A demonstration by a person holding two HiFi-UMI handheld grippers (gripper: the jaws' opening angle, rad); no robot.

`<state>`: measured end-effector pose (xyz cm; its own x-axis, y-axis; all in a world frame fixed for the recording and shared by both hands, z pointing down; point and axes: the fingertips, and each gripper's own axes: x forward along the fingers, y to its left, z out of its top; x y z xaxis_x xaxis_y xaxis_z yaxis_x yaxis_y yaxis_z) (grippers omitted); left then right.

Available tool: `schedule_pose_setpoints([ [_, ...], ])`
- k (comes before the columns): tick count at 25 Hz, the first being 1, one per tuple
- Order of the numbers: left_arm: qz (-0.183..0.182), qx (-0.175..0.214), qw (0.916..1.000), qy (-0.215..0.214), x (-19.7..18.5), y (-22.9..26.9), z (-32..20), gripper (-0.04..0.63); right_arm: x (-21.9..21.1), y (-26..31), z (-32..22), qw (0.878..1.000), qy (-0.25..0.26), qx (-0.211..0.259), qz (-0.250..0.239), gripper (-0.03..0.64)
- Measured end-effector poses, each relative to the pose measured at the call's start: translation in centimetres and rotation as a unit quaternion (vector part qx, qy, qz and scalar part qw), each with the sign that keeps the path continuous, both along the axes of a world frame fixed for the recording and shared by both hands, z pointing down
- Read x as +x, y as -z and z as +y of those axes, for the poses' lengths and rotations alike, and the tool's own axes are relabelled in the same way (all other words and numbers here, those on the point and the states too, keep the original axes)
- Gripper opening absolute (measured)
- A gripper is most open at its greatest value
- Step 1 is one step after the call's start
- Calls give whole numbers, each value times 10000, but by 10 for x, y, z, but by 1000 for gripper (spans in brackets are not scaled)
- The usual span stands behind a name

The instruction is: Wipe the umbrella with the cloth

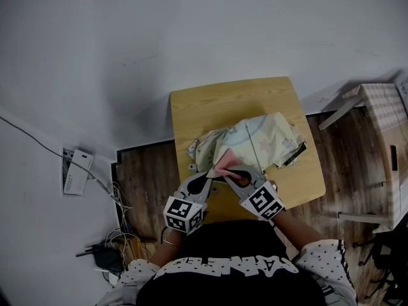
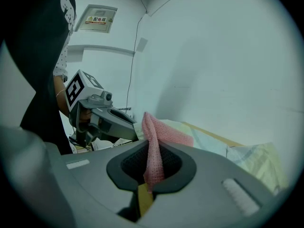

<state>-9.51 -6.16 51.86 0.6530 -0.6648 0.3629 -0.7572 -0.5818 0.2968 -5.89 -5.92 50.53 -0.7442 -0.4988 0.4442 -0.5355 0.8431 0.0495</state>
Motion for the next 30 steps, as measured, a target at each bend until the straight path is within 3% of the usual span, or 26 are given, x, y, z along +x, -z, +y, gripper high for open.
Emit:
schedule_pose_setpoints([
  [16,125,126,9995,-279,-4,-1,-9,0,-6,-2,23,9997,-164,-173,-55,32],
  [24,191,157,9991,-339,-6,-3,-9,0,15,28,21,9964,-614,349,-468,32],
  [30,187,125,9996,-154,-9,-3,-9,0,43,52,-7,9900,-986,749,-676,32],
])
